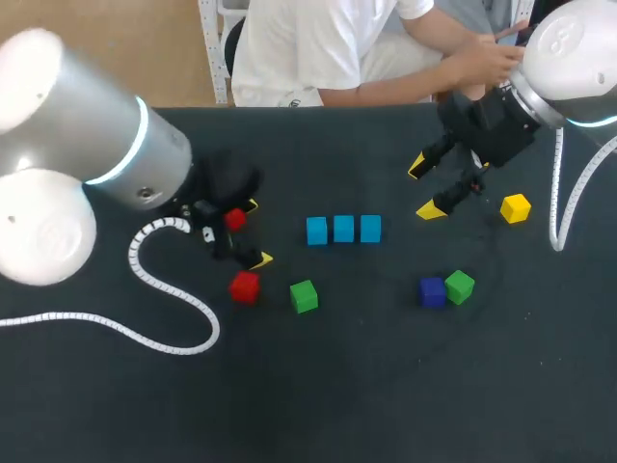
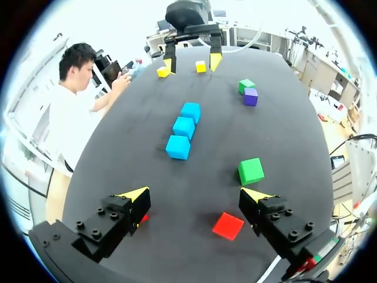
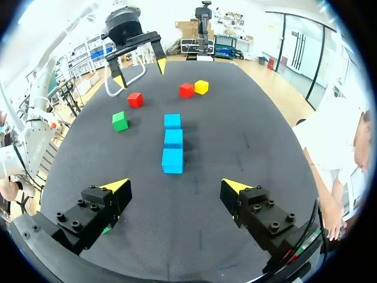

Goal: Place the blue cubes, place green cubes on the blue cubes, place the yellow cubes on the green cubes, then place the red cubes on the yellow cubes, and place purple cube on the red cubes.

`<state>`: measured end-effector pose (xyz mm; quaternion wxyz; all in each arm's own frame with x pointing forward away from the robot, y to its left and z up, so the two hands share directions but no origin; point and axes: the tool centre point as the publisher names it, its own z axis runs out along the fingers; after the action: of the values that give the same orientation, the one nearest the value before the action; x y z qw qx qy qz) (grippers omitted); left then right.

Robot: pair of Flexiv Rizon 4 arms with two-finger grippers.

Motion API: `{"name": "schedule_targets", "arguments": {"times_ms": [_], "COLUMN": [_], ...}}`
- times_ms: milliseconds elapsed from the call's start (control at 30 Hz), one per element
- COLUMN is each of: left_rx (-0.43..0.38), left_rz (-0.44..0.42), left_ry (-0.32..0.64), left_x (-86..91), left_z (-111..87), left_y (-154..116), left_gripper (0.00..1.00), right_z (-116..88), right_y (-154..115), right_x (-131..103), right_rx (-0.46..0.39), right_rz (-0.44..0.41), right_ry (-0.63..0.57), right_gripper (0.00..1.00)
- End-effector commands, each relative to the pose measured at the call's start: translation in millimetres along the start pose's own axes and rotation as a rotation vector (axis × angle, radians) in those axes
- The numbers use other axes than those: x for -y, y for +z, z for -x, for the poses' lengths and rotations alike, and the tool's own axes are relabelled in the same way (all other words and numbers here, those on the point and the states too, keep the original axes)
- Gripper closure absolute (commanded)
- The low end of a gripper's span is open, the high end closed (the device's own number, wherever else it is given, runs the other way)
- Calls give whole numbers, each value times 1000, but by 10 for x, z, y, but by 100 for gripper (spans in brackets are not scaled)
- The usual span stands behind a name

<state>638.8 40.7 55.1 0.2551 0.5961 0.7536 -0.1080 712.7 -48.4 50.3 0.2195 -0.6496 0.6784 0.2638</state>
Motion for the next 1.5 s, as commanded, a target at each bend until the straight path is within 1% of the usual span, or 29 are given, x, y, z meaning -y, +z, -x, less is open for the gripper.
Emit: {"name": "schedule_targets", "arguments": {"times_ms": [33, 300, 433, 500, 633, 700, 800, 967, 1067, 1200, 1367, 1500], "left_rx": [66, 53, 41, 47, 126, 189, 212, 220, 218, 194, 187, 185], "left_rz": [8, 20, -15, -20, -58, -66, -93, -108, -108, -113, -112, -112], "left_ry": [-1, -6, 3, 10, 48, 52, 63, 50, 43, 47, 44, 43], "left_x": [37, 54, 47, 25, -57, -99, -149, -233, -268, -303, -328, -393], "left_z": [-53, -63, -60, -66, -120, -162, -200, -280, -294, -256, -226, -185], "left_y": [-83, -175, -190, -197, -192, -181, -146, -110, -108, -105, -101, -83], "left_gripper": [0, 0, 0, 0, 0, 0, 0, 0, 0, 0, 0, 0], "right_z": [-2, -2, -2, -2, -2, -2, -2, -2, -2, -2, -2, -2], "right_y": [-3, -3, -3, -3, -3, -3, -3, -3, -3, -3, -3, -3], "right_x": [-8, -8, -8, -8, -8, -8, -8, -8, -8, -8, -8, -8], "right_rx": [1, 1, 1, 1, 1, 1, 1, 1, 1, 1, 1, 1], "right_rz": [-2, -2, -2, -2, -2, -2, -2, -2, -2, -2, -2, -2], "right_ry": [-1, -1, -1, -1, -1, -1, -1, -1, -1, -1, -1, -1], "right_gripper": [0, 0, 0, 0, 0, 0, 0, 0, 0, 0, 0, 0]}}
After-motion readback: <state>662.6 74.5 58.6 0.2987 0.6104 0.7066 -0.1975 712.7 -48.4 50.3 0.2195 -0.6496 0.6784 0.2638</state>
